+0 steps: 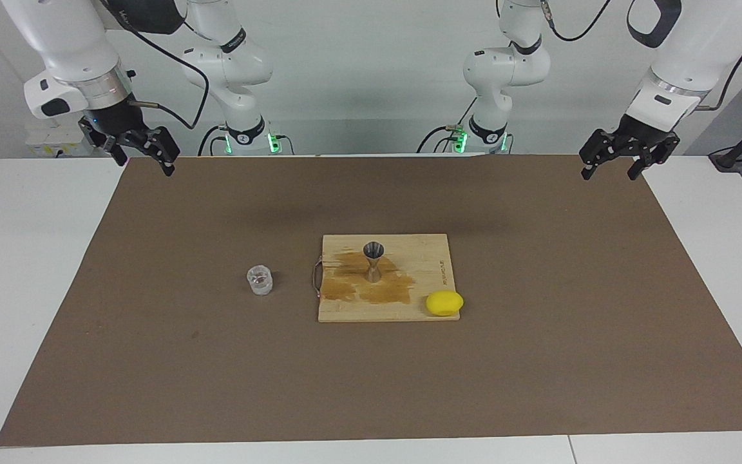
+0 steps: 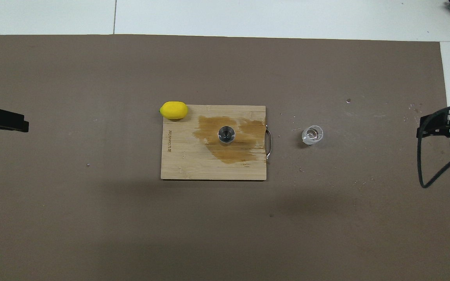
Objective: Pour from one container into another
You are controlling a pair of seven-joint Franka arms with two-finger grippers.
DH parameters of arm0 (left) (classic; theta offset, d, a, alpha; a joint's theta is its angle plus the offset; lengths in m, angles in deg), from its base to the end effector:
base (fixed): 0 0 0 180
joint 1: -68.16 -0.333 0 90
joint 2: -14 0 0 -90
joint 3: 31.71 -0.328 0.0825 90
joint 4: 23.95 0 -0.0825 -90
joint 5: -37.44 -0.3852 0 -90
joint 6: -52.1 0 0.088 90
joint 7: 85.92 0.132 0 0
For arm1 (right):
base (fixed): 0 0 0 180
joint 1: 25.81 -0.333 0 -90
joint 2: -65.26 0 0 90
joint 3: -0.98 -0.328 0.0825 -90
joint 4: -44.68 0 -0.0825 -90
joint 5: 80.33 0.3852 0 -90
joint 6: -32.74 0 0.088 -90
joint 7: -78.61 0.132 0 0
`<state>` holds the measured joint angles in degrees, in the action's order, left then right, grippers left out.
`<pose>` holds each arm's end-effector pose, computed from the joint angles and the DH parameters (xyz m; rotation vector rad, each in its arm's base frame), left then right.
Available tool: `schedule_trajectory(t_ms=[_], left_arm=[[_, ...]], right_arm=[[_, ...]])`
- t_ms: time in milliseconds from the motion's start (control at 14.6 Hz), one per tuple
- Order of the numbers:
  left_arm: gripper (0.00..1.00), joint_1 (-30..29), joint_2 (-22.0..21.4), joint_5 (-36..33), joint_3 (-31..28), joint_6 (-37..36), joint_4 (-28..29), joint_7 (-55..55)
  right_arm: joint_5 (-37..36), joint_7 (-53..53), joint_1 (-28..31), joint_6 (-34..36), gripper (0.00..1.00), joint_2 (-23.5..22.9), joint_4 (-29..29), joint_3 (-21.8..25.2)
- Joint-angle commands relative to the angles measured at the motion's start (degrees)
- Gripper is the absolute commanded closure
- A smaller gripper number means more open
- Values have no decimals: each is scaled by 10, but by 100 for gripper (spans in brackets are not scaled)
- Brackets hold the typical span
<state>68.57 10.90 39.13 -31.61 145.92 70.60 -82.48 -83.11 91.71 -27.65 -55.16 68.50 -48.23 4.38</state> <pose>0.5451 -0.0086 0.6095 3.1108 -0.1052 0.0655 0.5321 -0.0219 0.6153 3.0678 -0.3960 -0.0407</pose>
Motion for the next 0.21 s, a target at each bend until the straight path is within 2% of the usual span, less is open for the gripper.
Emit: schedule_trajectory(t_ms=[0,137], left_arm=[[0,-1,-1,-11,0,-6,-4,-6],[0,-1,-2,-11,0,-6,-3,-6]], right_arm=[[-2,-7,-3,3,0,7,-2,3],[-2,-7,-3,4,0,7,-2,3]])
